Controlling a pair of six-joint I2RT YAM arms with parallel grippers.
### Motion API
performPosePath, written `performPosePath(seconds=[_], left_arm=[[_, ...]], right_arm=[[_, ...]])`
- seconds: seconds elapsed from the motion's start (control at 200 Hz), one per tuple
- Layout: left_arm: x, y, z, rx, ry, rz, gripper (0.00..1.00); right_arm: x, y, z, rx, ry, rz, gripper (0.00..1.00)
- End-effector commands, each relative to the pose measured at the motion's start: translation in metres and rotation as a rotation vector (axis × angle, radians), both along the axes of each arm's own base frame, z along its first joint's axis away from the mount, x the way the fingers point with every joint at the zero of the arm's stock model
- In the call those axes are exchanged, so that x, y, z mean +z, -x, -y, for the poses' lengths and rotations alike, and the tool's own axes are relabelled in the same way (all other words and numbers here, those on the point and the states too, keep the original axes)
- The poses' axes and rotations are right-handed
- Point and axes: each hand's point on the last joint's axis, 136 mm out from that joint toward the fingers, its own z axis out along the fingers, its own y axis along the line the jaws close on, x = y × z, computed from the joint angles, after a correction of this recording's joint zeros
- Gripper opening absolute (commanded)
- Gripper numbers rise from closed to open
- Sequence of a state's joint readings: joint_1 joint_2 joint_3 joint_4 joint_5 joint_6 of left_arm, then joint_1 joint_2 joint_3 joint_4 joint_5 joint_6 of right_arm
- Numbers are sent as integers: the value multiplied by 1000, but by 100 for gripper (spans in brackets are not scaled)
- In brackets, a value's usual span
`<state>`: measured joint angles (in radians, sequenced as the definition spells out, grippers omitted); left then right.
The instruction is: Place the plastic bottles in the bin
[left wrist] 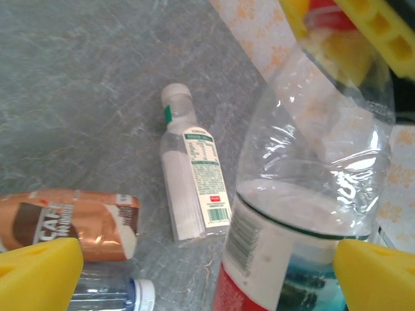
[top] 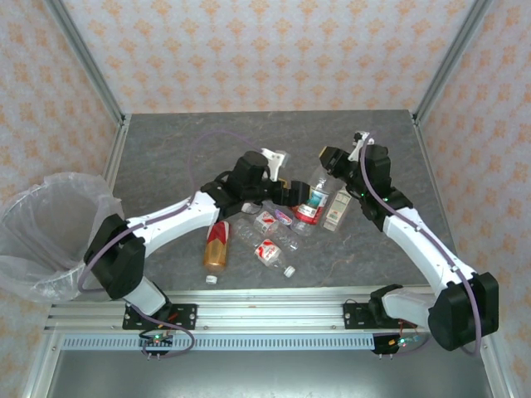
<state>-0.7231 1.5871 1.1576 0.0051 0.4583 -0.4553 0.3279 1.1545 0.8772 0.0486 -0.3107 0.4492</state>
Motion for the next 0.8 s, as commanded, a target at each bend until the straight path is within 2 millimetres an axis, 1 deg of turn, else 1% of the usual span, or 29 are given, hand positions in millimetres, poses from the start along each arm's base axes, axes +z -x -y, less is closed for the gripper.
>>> performPosePath(seconds=[0.0, 0.085, 0.195, 0.33, 0.485, 0.561, 0.711, 0.796], left_arm=[[9, 0, 15, -24, -54, 72, 100], [7, -4, 17, 5, -101, 94, 100], [4, -6, 25, -13, -110, 89, 99], [2, 2, 39, -83, -150, 109, 97], [-5, 4, 46, -111, -186, 98, 93], [-7, 7, 49, -124, -188, 98, 87], [-9, 8, 45, -94, -215, 110, 77], [-10, 7, 44, -81, -213, 102, 73]], right_arm=[[23, -2, -13, 24, -46, 90, 0], [24, 1, -17, 41, -31, 101, 0], [26, 1, -17, 34, -48, 100, 0], [27, 0, -19, 39, -72, 96, 0], [32, 0, -19, 40, -77, 99, 0], [32, 1, -19, 44, -63, 91, 0], [32, 2, -19, 50, -46, 77, 0], [31, 3, -20, 54, -49, 70, 4]])
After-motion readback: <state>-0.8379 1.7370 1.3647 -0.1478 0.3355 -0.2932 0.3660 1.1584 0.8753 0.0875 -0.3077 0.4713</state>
